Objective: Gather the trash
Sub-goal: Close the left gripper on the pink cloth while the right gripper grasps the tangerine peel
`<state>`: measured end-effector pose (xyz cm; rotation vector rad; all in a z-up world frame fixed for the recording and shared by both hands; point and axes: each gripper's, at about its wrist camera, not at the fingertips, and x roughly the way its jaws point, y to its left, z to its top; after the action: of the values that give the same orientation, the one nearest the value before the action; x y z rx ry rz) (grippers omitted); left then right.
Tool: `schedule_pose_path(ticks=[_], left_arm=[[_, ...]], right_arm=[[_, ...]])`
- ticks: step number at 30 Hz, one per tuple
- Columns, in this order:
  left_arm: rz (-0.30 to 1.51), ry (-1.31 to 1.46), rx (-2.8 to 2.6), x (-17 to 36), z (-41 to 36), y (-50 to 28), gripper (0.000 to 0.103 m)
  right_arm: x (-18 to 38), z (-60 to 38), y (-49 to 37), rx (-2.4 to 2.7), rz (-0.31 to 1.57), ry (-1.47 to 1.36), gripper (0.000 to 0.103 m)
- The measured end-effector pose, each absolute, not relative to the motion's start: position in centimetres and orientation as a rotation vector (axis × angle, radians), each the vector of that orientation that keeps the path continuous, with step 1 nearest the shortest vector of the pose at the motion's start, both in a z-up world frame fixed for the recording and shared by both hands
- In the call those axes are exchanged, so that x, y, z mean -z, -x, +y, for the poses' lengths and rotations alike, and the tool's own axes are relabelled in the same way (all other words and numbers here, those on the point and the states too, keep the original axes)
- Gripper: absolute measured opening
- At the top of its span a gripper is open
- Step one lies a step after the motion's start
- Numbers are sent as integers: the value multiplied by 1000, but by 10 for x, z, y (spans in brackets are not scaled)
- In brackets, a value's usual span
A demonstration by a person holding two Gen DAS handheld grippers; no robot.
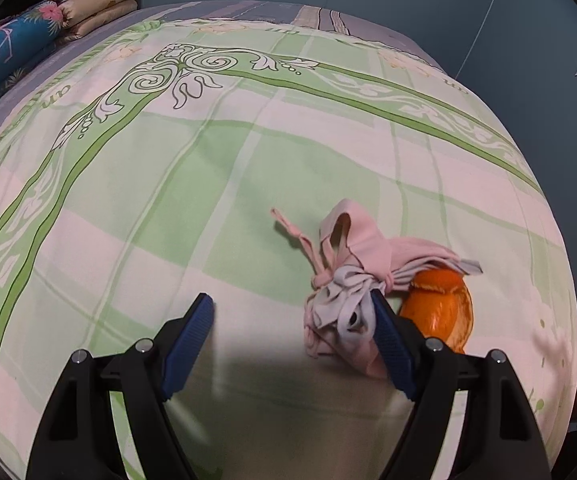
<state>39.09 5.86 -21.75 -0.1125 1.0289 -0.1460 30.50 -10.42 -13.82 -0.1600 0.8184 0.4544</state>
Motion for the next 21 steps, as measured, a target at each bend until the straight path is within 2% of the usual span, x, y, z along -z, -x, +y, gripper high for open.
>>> schedule_pose_path(ticks=[21], left_arm=[[1018, 122, 145, 221, 48, -459, 75]], right_arm=[[197, -58, -360, -517, 896, 208, 78]])
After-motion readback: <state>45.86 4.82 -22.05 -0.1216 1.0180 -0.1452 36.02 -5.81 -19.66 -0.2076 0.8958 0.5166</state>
